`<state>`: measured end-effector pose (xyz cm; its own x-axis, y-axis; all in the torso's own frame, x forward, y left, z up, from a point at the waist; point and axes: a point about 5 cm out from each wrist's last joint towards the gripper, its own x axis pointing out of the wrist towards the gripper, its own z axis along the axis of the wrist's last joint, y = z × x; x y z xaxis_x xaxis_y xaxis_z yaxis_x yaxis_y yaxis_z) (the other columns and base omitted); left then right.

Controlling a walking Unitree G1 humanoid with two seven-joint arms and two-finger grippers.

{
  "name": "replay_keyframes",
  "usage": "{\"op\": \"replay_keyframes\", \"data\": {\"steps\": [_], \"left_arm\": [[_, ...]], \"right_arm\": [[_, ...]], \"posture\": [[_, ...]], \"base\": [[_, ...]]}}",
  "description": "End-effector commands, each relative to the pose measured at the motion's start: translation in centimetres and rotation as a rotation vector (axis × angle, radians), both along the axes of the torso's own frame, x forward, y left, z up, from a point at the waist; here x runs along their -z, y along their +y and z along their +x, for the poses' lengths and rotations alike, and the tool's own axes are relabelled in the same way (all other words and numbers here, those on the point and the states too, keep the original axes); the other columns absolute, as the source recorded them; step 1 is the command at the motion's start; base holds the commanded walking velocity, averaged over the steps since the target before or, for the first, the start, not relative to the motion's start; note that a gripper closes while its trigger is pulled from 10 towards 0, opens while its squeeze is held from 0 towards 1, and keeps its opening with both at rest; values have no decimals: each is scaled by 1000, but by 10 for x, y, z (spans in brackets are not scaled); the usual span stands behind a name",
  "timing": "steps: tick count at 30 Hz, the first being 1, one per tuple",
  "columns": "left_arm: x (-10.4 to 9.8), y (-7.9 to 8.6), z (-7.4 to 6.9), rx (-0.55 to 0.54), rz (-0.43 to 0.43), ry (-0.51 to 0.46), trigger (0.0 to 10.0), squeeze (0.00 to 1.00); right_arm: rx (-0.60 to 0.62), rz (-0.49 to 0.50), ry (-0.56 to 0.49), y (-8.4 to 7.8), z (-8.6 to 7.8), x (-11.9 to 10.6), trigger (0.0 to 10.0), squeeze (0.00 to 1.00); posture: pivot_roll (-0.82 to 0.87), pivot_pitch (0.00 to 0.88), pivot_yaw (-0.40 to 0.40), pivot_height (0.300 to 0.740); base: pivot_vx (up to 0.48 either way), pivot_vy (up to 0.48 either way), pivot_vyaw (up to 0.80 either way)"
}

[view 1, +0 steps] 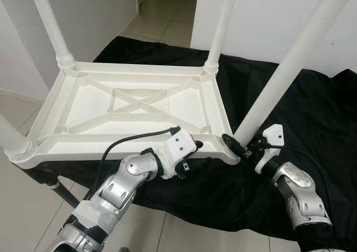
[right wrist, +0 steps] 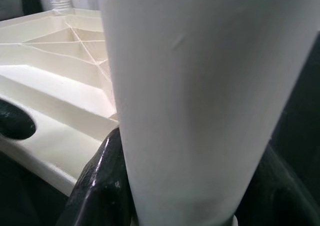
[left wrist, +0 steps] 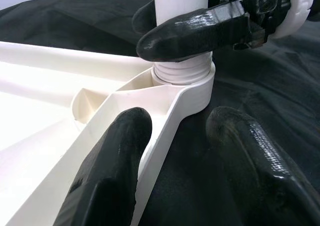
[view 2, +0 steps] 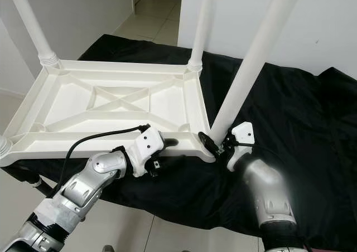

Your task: Building children table

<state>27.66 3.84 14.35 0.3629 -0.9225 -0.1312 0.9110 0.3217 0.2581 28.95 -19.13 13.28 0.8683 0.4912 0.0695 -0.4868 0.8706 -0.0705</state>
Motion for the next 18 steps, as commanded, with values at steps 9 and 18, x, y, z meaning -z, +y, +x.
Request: {"op": "replay_keyframes", "data": {"steps": [9, 18], "left_arm": [[5, -2, -2, 66, 18, 27, 10000, 0], [6, 0, -3, 64, 21, 29, 10000, 0]], "right_arm": [[377, 70, 75, 9, -8, 11, 10000, 0], [748, 139, 127, 28, -18, 17, 10000, 0]], "posture": [[-24, 66, -54, 740], [-25, 79, -47, 740]], "base": [[0, 0, 0], [0, 0, 0]]}}
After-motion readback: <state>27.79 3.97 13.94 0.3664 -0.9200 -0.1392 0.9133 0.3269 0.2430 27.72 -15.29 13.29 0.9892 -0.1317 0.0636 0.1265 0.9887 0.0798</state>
